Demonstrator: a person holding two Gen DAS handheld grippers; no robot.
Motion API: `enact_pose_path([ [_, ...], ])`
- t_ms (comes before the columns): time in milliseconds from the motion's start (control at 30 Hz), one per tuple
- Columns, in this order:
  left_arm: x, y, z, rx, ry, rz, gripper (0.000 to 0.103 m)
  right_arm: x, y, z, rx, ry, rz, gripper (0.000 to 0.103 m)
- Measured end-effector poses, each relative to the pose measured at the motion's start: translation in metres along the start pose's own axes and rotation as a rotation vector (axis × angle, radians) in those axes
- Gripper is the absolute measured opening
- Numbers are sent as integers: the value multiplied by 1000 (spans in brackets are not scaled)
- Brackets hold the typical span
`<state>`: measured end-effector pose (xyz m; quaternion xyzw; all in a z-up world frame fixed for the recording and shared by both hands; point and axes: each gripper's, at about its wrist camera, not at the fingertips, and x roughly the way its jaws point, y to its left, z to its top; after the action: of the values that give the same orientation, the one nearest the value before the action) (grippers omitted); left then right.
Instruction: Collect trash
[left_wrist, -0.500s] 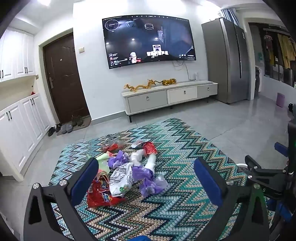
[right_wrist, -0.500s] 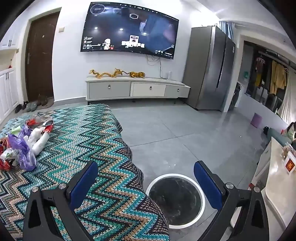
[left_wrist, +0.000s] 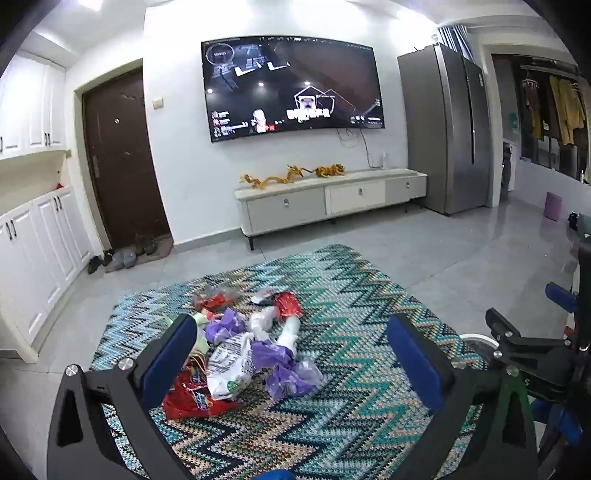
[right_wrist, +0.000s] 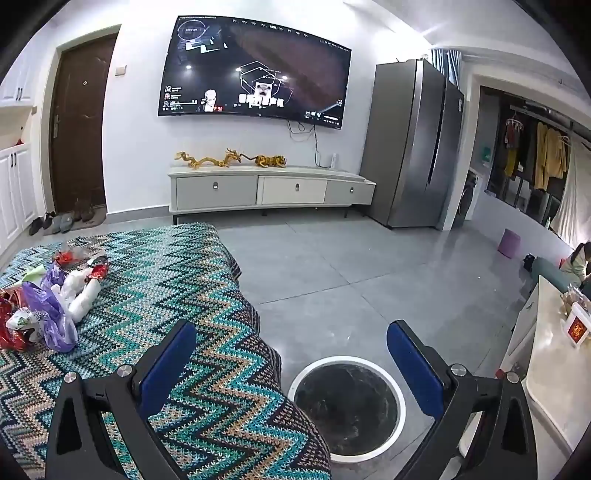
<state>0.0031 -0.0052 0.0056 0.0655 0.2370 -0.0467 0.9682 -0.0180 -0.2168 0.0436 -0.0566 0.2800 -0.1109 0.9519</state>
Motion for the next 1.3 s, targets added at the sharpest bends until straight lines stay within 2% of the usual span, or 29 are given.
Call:
enact_pose_path([
  [300,6,2,-4,30,14,9,103,-5,-7,9,34,-24,10,103],
  [833,22,2,-5,58,54,8,103,5,-15,8,65,4,18,103],
  [1133,22,7,-4,37,28,32,103,9,-12,6,59,14,26,103],
  [1300,19,13,-2,17,2,35,103,4,-10,6,57,-18,41,103],
])
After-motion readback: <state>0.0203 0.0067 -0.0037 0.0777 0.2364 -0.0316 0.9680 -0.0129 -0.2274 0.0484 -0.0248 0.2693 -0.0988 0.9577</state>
